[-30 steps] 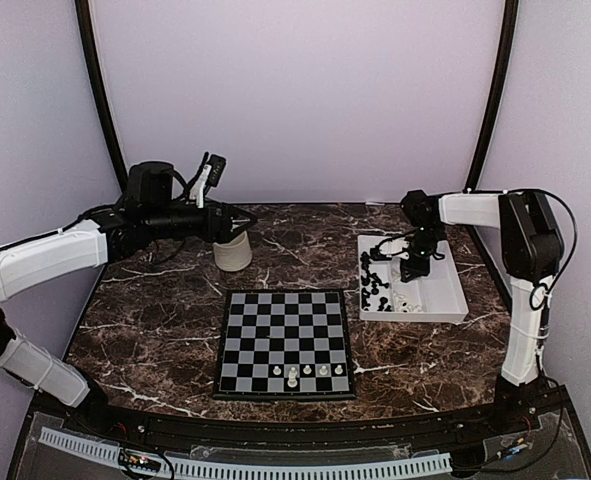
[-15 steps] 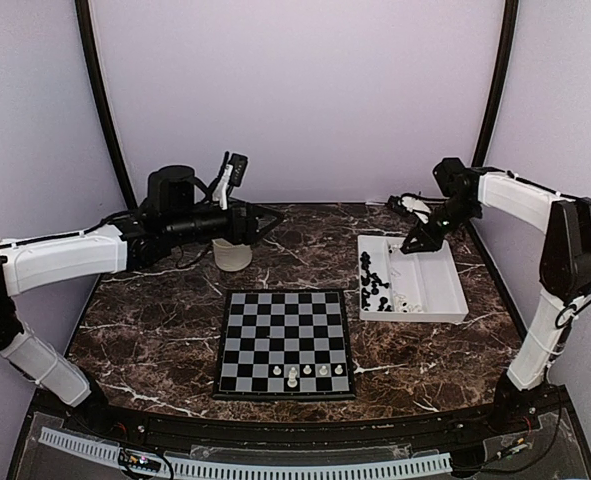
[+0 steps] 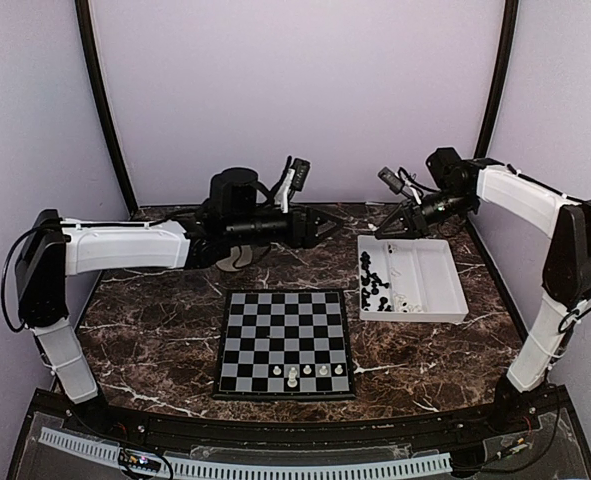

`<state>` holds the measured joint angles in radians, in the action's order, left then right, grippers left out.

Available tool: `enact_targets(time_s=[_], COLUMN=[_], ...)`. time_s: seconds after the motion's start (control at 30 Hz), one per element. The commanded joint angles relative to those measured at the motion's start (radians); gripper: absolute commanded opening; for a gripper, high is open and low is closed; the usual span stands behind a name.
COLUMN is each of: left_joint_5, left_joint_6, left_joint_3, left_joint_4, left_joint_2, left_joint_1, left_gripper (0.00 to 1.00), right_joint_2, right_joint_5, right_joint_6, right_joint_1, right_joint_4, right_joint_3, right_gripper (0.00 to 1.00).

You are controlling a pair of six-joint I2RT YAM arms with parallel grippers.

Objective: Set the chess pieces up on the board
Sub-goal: Pass from the right arm to the left

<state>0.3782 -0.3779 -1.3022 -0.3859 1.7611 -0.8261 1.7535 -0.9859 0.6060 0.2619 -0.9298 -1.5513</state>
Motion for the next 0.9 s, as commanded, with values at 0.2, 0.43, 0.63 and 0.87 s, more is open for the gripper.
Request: enact_targets(time_s=[0.2, 0.43, 0.63, 0.87], left_joint_5=[0.061, 0.087, 0.106, 0.109], left_joint_6=[-0.104, -0.095, -0.085, -0.064], left_joint_3=[-0.157, -0.17, -0.175, -0.175], left_joint_4=[-0.073, -0.061, -0.048, -0.029], left_joint_2=[0.13, 0.145, 0.153, 0.156], left_joint_1=[-0.034, -0.037, -0.044, -0.049], left_gripper=[0.55, 0.51, 0.48, 0.41], right_joint_2=[-0.027, -0.008, 0.002, 0.009], right_joint_5=[-0.075, -0.094, -0.104, -0.117], right_joint_6=[-0.057, -0.049, -0.059, -0.075], right_joint_1=[0.107, 0.112, 0.114, 0.114], right_joint_4=[0.007, -0.021, -0.023, -0.02], right_joint_3=[0.009, -0.012, -0.02, -0.031], right_gripper=[0.07, 0.08, 0.08, 0.08])
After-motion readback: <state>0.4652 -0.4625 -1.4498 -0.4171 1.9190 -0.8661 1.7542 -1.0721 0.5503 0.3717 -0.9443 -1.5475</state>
